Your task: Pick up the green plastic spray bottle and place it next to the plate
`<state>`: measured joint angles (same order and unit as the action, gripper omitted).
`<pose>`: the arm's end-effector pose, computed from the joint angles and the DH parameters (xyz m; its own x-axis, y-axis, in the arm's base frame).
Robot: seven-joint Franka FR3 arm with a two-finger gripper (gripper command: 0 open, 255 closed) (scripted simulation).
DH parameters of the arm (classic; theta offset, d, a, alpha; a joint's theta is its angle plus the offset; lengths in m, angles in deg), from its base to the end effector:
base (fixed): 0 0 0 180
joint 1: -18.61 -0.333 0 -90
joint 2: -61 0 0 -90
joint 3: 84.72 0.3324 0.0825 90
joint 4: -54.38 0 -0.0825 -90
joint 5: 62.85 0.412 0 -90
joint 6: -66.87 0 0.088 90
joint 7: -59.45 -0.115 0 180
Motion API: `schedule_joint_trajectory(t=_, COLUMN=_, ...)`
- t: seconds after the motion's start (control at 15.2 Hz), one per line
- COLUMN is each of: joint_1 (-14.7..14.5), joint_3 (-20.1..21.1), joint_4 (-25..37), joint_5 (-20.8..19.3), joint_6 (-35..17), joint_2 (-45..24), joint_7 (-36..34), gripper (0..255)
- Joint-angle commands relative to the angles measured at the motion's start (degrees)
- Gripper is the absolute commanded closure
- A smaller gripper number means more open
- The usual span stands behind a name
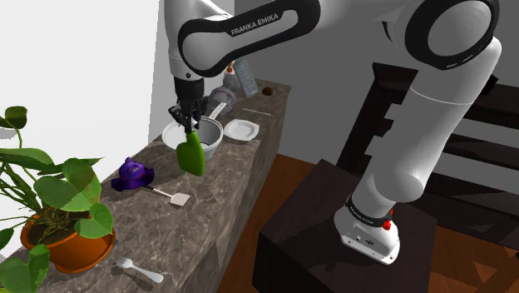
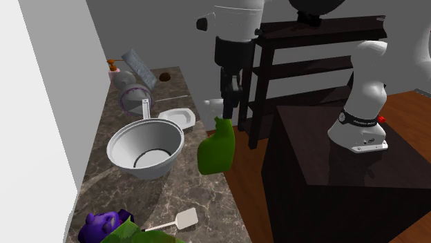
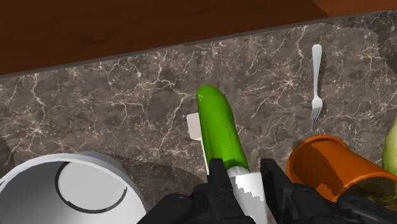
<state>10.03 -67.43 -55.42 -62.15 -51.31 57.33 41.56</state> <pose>0.5508 0.2647 0.4654 0.9889 0.1299 0.0714 0.1339 -0.9895 -0.0548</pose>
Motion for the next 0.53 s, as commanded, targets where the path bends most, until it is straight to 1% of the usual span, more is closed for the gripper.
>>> schedule_joint_trajectory(t=0.0, joint_1=0.0, joint_3=0.0, joint_4=1.4, joint_5=0.1, joint_6=1.6, joint_2=0.2, joint_7=0.0, gripper=255)
schedule_joint_trajectory(t=0.46, joint_1=0.1, joint_3=0.0, joint_4=5.8, joint_5=0.3, joint_6=6.8, joint_2=1.1, joint_7=0.1, gripper=255)
